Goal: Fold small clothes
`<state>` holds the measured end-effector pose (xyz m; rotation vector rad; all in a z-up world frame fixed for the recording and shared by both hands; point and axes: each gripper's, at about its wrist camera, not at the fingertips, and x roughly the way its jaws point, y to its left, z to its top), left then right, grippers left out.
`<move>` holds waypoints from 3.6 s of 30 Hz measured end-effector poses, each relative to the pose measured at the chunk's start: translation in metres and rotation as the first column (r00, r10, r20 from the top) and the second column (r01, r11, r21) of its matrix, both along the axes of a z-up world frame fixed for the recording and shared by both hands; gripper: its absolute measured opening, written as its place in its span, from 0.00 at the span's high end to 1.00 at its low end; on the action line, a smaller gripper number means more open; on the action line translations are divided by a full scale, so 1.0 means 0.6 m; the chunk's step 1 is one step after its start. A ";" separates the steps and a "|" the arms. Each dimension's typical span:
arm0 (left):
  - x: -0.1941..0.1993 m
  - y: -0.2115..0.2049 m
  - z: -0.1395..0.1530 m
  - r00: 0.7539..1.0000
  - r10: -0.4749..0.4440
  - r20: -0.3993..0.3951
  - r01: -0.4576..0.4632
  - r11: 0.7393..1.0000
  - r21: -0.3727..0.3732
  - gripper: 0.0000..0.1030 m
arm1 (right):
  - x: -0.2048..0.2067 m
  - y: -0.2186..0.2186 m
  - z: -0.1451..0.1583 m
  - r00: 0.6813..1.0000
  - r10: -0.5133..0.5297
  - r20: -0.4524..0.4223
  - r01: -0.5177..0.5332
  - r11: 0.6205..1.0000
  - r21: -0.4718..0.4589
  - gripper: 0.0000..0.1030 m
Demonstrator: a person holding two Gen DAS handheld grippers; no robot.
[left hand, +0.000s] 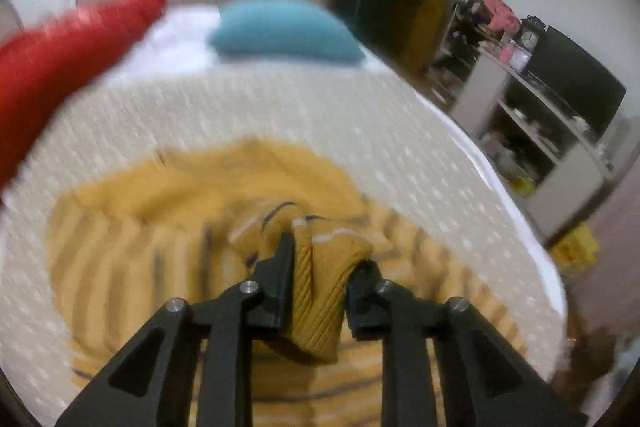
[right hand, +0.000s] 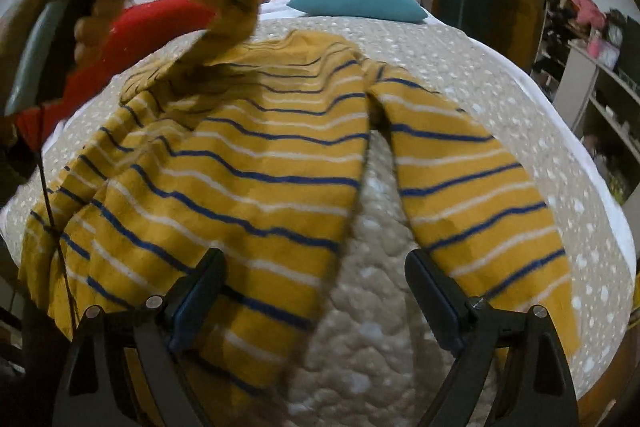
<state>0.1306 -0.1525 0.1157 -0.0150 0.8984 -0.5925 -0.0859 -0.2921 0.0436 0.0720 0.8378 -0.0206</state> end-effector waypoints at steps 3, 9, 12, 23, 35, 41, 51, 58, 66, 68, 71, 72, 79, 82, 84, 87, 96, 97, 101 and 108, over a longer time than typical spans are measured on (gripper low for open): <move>-0.013 0.040 -0.013 0.999 0.010 -0.033 -0.010 1.000 -0.014 0.61 | -0.001 -0.016 0.004 1.000 -0.017 0.013 0.017 1.000 0.027 0.09; -0.081 0.208 -0.015 0.981 0.196 0.006 -0.196 0.981 -0.018 0.31 | 0.029 -0.021 0.019 0.999 0.013 0.039 -0.016 0.997 0.081 0.09; -0.106 0.284 -0.032 0.949 0.309 0.055 -0.312 0.949 0.048 0.29 | 0.062 -0.019 0.034 0.998 0.038 0.055 -0.044 0.992 0.117 0.09; -0.122 0.407 -0.160 0.904 0.421 -0.074 -0.418 0.907 0.055 0.29 | 0.230 0.049 0.083 0.983 0.173 0.060 -0.182 0.960 0.215 0.08; -0.130 0.374 -0.199 0.927 0.375 0.008 -0.374 0.921 0.108 0.13 | 0.302 0.196 0.042 0.918 0.396 -0.028 -0.396 0.909 -0.126 0.94; -0.130 0.374 -0.201 0.929 0.371 0.007 -0.370 0.924 0.102 0.11 | 0.353 -0.015 0.079 1.000 -0.018 0.016 0.019 1.000 -0.025 0.94; -0.147 0.434 -0.168 0.893 0.443 -0.076 -0.438 0.896 0.079 0.95 | 0.269 -0.102 0.072 0.994 -0.111 -0.001 0.111 0.994 0.002 0.59; -0.183 0.463 -0.154 0.851 0.523 -0.048 -0.518 0.851 0.083 0.96 | 0.253 -0.016 0.123 0.997 0.047 0.060 -0.046 0.999 -0.022 0.49; -0.228 0.495 -0.153 0.844 0.528 -0.094 -0.532 0.846 -0.023 0.84 | 0.330 0.196 0.147 0.946 0.322 0.030 -0.322 0.947 0.000 0.34; -0.241 0.497 -0.148 0.850 0.522 -0.074 -0.524 0.851 -0.023 0.65 | 0.361 0.252 0.141 0.929 0.369 0.007 -0.369 0.929 -0.012 0.31; -0.258 0.500 -0.140 0.857 0.514 -0.038 -0.515 0.857 -0.028 0.54 | 0.430 0.333 0.124 0.908 0.415 -0.049 -0.417 0.909 -0.022 0.31; -0.262 0.500 -0.139 0.860 0.510 -0.027 -0.511 0.859 -0.023 0.53 | 0.452 0.357 0.117 0.902 0.425 -0.070 -0.427 0.904 -0.016 0.31; -0.267 0.486 -0.150 0.890 0.455 0.015 -0.455 0.890 0.007 0.47 | 0.585 0.486 0.031 0.882 0.383 -0.274 -0.429 0.893 -0.135 0.44; -0.271 0.490 -0.156 0.898 0.440 0.013 -0.439 0.898 -0.012 0.47 | 0.615 0.503 0.010 0.865 0.363 -0.346 -0.433 0.888 -0.152 0.93; -0.275 0.496 -0.157 0.900 0.435 0.008 -0.435 0.900 -0.034 0.47 | 0.630 0.510 0.029 0.876 0.373 -0.307 -0.423 0.898 -0.116 0.93; -0.279 0.504 -0.157 0.901 0.433 -0.008 -0.432 0.899 -0.066 0.47 | 0.657 0.531 0.055 0.889 0.381 -0.253 -0.412 0.908 -0.079 0.93; -0.300 0.511 -0.151 0.892 0.453 -0.016 -0.453 0.890 -0.055 0.46 | 0.699 0.583 0.019 0.869 0.404 -0.286 -0.428 0.903 -0.024 0.58; -0.302 0.513 -0.149 0.888 0.460 -0.017 -0.460 0.887 -0.050 0.44 | 0.689 0.576 0.033 0.868 0.418 -0.267 -0.435 0.901 -0.002 0.53; -0.313 0.521 -0.133 0.867 0.499 -0.005 -0.498 0.866 -0.045 0.42 | 0.621 0.503 0.132 0.875 0.455 -0.164 -0.456 0.889 0.033 0.45; -0.336 0.517 -0.110 0.843 0.538 0.017 -0.536 0.842 -0.064 0.31 | 0.489 0.222 0.231 0.944 0.319 -0.083 -0.321 0.947 -0.002 0.32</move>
